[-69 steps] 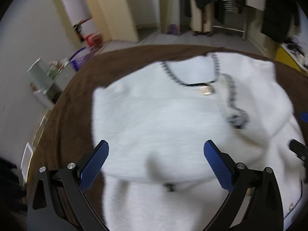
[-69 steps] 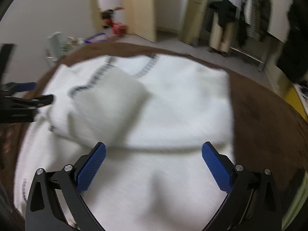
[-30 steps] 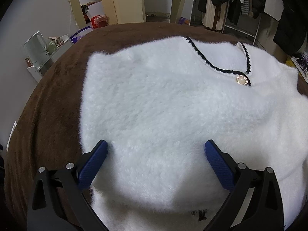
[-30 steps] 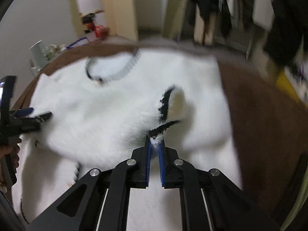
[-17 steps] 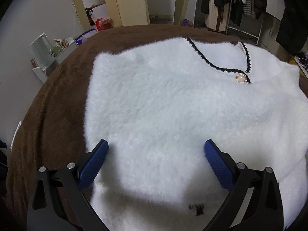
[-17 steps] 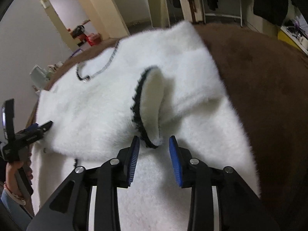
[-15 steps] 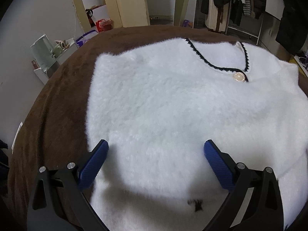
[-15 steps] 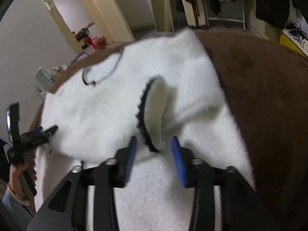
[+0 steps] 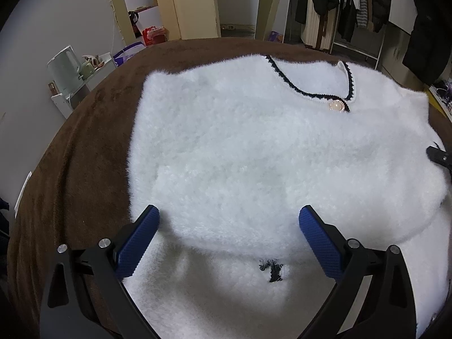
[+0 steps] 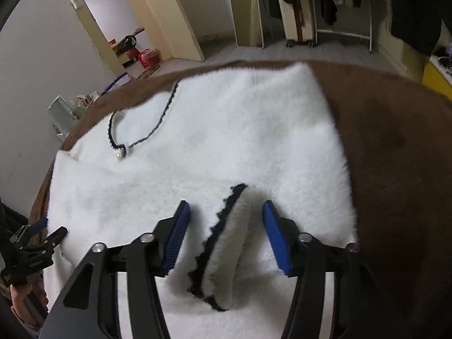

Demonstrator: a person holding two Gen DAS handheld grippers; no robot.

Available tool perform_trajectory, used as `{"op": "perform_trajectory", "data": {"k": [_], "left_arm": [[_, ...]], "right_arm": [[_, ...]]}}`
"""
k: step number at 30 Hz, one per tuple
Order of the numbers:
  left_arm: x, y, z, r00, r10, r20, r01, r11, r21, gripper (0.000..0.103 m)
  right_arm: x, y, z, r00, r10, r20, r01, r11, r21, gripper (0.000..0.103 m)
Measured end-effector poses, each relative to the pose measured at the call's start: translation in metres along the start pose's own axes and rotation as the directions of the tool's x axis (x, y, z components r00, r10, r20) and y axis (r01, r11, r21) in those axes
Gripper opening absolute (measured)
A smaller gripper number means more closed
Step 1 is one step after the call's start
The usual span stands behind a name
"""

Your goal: Fold large clothes

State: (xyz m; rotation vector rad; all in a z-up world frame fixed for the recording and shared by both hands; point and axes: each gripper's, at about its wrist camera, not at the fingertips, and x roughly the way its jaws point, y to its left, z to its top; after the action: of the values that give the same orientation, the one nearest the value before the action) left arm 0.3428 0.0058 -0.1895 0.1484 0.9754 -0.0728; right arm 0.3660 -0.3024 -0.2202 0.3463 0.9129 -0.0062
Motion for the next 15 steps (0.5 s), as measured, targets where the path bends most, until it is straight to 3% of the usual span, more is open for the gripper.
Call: {"op": "perform_trajectory", "data": {"k": [1,3,9,15], "left_arm": [[0.001,0.0,0.0,1.0,0.001,-0.001,-0.001,1.0,0.003,0.097],[0.005,-0.002,0.0,1.0,0.006,-0.003,-0.006,1.0,0.013,0.097],[0.004,-0.003,-0.001,1.0,0.018,0.001,-0.018,1.0,0.001,0.097],[-0.003,-0.004,0.009,1.0,0.013,0.023,-0.013,1.0,-0.008,0.097]], "right_arm": [[0.001,0.0,-0.001,1.0,0.011,0.009,-0.011,1.0,-0.006,0.026],[0.0,0.003,-0.004,1.0,0.007,0.024,-0.006,0.999,-0.033,0.016],[-0.008,0.015,-0.003,0.997,-0.043,0.071,0.049,0.995,-0.085,0.012],[-0.029,0.029,0.024,0.984,-0.076,0.162,0.099,0.985,-0.142,0.012]]}}
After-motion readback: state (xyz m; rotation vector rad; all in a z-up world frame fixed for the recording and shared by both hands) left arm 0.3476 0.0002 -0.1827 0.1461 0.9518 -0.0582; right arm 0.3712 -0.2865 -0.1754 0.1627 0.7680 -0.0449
